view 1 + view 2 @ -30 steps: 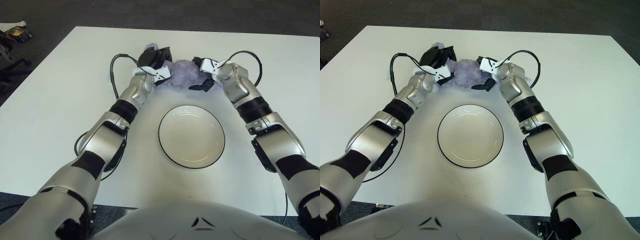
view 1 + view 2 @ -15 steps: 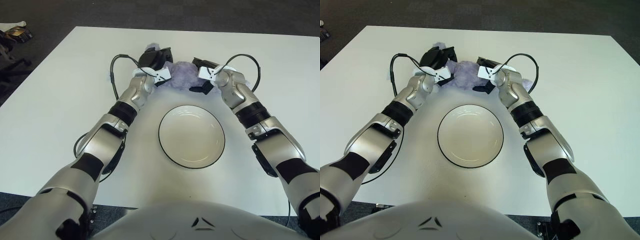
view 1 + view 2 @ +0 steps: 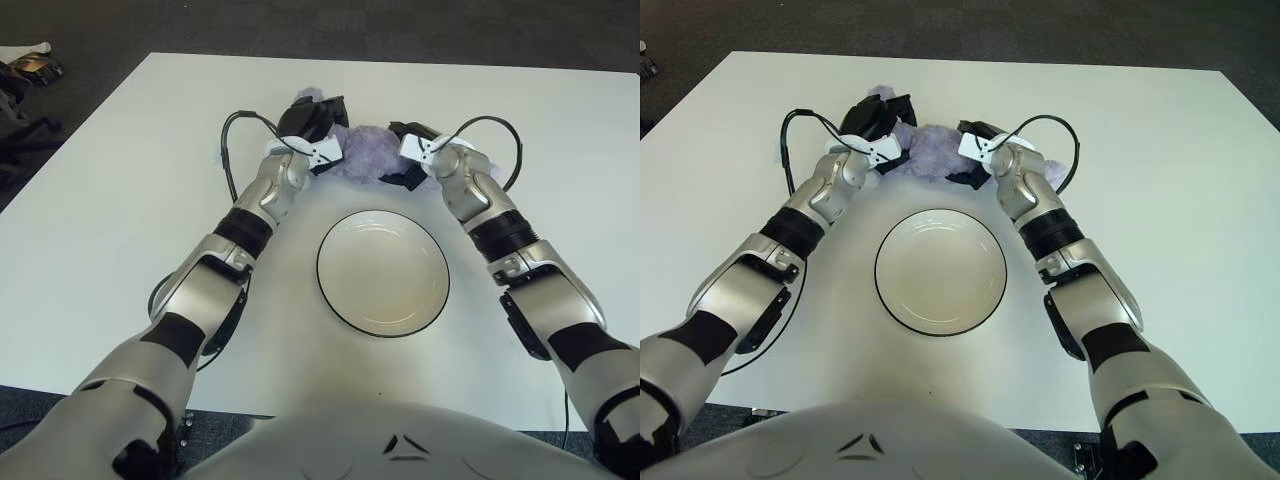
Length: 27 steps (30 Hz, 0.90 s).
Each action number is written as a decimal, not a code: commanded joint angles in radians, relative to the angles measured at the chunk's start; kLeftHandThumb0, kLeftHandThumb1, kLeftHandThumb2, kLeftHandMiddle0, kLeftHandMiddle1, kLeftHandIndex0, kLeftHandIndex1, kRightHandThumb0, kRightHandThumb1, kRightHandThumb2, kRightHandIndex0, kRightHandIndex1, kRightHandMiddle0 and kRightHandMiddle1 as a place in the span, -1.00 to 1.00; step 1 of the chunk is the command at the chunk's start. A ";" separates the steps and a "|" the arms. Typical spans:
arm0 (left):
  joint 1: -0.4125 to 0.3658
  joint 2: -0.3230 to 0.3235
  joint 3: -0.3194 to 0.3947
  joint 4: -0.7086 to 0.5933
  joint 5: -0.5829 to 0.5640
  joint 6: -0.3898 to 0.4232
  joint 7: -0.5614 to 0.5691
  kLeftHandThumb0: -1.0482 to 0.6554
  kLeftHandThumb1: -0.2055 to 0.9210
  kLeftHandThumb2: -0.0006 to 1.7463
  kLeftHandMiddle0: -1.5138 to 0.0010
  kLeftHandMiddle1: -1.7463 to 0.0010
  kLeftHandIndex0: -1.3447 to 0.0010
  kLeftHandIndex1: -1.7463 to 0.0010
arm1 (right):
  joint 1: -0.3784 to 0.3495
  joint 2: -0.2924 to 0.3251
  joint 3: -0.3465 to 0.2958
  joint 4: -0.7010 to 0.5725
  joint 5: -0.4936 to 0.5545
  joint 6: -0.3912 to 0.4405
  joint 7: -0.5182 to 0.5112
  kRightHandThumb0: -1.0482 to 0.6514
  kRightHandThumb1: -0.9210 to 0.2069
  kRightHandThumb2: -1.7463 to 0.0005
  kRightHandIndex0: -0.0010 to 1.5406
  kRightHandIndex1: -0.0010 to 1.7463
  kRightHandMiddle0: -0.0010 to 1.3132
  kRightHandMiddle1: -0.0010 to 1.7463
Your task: Put the doll into the plate.
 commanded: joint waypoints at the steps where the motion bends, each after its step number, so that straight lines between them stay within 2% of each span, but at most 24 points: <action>1: 0.030 0.002 0.001 -0.019 -0.008 0.007 -0.032 0.84 -0.33 0.70 0.04 -1.00 -0.27 -1.00 | 0.024 0.009 -0.024 -0.017 0.017 0.009 -0.027 0.83 0.23 -0.61 -0.11 0.98 0.34 1.00; 10: 0.041 0.010 0.005 -0.061 -0.009 0.019 -0.057 0.85 -0.33 0.71 0.04 -1.00 -0.28 -1.00 | 0.046 0.007 -0.056 -0.061 0.020 0.031 -0.065 0.87 0.38 -0.74 -0.03 1.00 0.41 1.00; 18: 0.048 0.023 0.019 -0.110 -0.027 0.016 -0.100 0.84 -0.33 0.71 0.04 -1.00 -0.29 -1.00 | 0.119 -0.014 -0.123 -0.250 0.037 0.064 -0.078 0.89 0.42 -0.78 0.00 1.00 0.42 1.00; 27: 0.031 0.044 0.033 -0.109 -0.050 -0.008 -0.150 0.85 -0.35 0.72 0.03 -1.00 -0.30 -1.00 | 0.137 -0.020 -0.166 -0.312 0.053 0.059 -0.094 0.90 0.45 -0.81 0.02 1.00 0.48 1.00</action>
